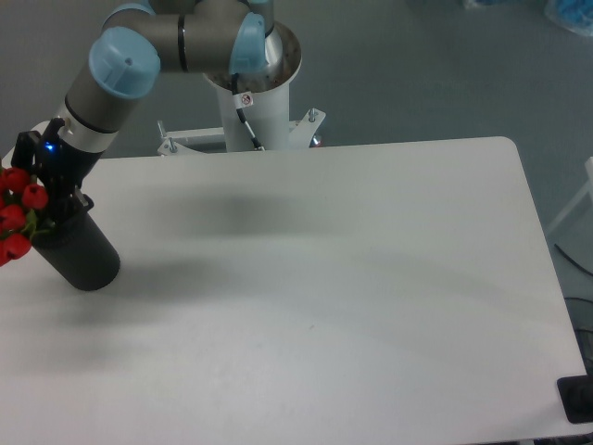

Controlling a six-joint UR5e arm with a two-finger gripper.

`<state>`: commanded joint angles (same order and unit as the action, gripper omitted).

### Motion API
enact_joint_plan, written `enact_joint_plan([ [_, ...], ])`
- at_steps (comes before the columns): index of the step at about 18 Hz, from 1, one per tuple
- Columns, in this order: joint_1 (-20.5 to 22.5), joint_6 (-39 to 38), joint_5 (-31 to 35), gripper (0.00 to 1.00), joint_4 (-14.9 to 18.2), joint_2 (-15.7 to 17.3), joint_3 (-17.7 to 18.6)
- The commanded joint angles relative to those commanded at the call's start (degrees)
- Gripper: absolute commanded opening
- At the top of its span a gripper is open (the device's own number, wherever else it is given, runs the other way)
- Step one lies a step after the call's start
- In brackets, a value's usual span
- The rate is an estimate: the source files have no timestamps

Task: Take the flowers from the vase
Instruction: 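Lift the gripped tulips straight up out of the vase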

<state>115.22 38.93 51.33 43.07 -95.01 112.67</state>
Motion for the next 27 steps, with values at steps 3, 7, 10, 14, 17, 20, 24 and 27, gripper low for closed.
enact_joint_plan([
  [3, 0.0, 1.1, 0.0, 0.43, 0.0, 0.1, 0.3],
  [7, 0.3, 1.3, 0.0, 0.43, 0.0, 0.3, 0.1],
  [10, 0.4, 1.2, -0.1, 0.43, 0.0, 0.7, -0.3],
  [14, 0.7, 1.0, -0.2, 0.43, 0.2, 2.0, -0.3],
  [17, 0.8, 0.8, -0.4, 0.43, 0.2, 3.5, -0.3],
  [20, 1.7, -0.3, -2.1, 0.43, 0.2, 4.9, -1.1],
  [24, 2.5, -3.0, -2.8, 0.44, 0.2, 6.3, -2.8],
  [27, 2.8, -3.1, -4.5, 0.43, 0.2, 6.6, -3.5],
])
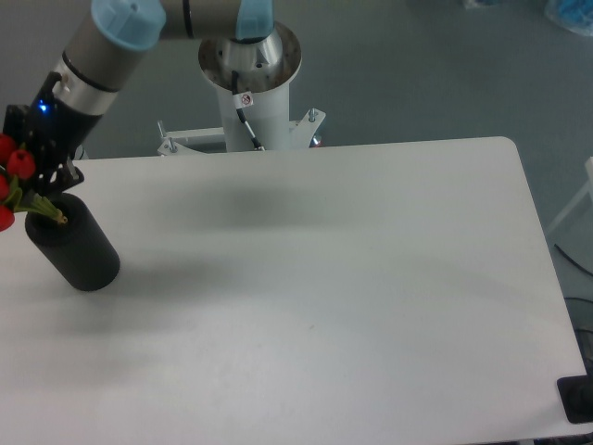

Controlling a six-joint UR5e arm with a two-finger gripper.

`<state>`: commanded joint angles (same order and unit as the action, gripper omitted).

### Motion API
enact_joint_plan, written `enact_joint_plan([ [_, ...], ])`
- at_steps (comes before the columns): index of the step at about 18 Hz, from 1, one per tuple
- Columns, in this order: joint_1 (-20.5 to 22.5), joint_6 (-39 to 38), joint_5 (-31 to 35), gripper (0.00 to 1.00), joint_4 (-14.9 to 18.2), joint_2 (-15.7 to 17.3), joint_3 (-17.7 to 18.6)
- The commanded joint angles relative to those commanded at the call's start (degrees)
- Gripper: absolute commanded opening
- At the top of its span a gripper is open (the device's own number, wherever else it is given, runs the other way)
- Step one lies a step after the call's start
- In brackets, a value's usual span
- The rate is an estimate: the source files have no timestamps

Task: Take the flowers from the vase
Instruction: 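Lift the gripped tulips straight up out of the vase, then carry the tulip bunch away from the vase over the table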

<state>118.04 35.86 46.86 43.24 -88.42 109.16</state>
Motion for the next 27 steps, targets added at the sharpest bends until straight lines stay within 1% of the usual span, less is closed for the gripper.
enact_joint_plan([
  [2, 0.7, -1.0, -1.5, 0.43, 0.0, 0.0, -1.0],
  [4, 0.8, -2.5, -1.6, 0.43, 0.0, 0.1, -2.1],
  [10, 1.7, -3.8, -2.0, 0.43, 0.1, 2.4, -2.6],
  [13, 2.6, -5.2, -4.1, 0.44, 0.2, 2.9, -3.0],
  [18, 3.3, -7.7, -4.4, 0.43, 0.3, 3.2, -4.8],
  [24, 3.9, -8.0, -4.1, 0.43, 0.6, 4.9, -5.5],
  [27, 5.4, -8.0, -4.4, 0.43, 0.6, 5.9, -5.5],
])
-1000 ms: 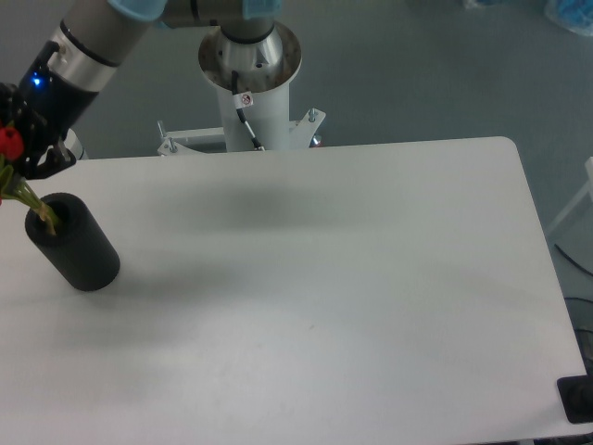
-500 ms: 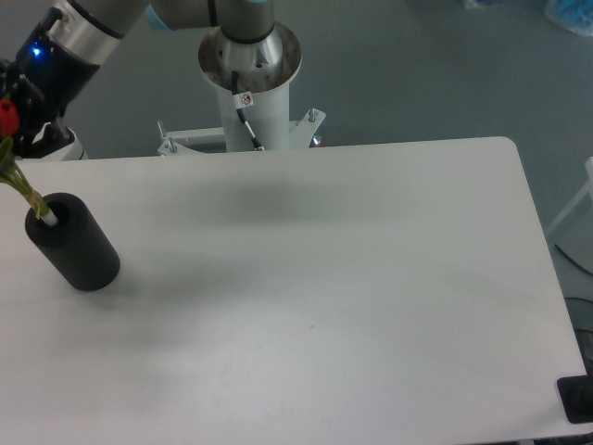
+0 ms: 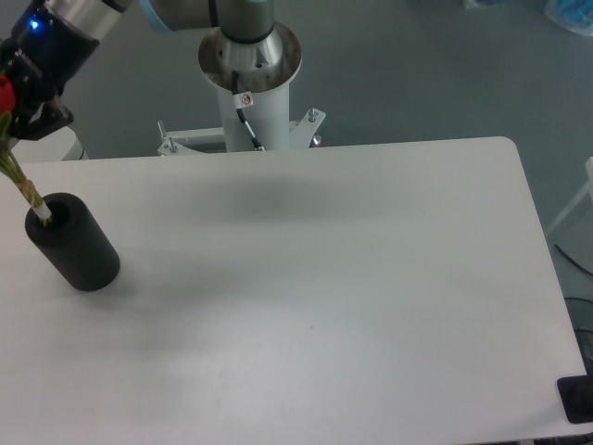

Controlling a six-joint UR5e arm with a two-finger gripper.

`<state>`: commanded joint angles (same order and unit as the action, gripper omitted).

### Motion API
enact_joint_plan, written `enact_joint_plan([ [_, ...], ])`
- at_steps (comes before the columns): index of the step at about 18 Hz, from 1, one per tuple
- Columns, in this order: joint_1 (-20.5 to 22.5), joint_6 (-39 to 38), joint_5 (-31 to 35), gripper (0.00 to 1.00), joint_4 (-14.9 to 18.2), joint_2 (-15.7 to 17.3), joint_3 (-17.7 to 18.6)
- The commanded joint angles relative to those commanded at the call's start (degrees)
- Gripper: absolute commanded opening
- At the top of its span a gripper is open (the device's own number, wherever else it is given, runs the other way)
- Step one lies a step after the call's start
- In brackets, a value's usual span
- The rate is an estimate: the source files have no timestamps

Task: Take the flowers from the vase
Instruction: 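Carry the tulip bunch away from the vase over the table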

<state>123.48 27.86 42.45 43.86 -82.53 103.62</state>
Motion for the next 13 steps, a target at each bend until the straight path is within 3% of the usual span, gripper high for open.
enact_joint_plan([
  [5, 6.1, 0.3, 0.4, 0.43, -0.1, 0.4, -0.4],
  [9, 16.6, 1.6, 0.4, 0.43, -0.1, -0.2, -0.6],
  [13, 24.9, 7.9, 0.4, 0.43, -0.1, -1.5, -0.7],
])
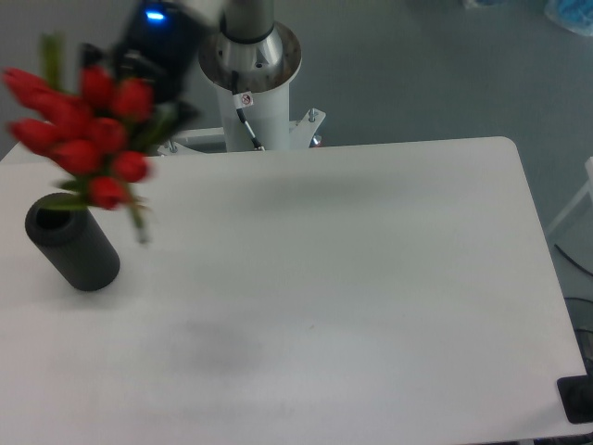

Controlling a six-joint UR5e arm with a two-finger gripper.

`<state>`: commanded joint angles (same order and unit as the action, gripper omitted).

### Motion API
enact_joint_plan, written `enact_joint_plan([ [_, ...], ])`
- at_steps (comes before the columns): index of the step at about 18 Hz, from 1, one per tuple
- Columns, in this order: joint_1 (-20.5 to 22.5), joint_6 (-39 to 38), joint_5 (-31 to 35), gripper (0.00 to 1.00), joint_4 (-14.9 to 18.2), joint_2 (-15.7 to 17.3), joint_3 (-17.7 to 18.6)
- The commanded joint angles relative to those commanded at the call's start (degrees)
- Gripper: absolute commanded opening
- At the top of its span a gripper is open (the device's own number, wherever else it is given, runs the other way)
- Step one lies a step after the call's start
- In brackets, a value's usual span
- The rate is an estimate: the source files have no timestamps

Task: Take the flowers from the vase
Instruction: 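Carry the tulip bunch away from the vase over the table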

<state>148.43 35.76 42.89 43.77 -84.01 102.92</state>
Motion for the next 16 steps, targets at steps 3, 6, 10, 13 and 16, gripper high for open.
enact_joint_plan([
  [3, 4.3, 5.5, 0.0, 0.43, 0.0, -2.9, -0.5],
  [6, 6.8, 9.1, 0.1, 0.43, 0.0, -5.4, -0.7],
  [10, 8.8, 10.7, -0.1, 0.43, -0.1, -7.7, -1.5],
  [13, 8.9, 10.6, 0.4, 0.43, 0.1, -7.8, -1.8],
  [16, 8.5, 10.6, 0.5, 0.43, 0.0, -8.0, -1.3],
])
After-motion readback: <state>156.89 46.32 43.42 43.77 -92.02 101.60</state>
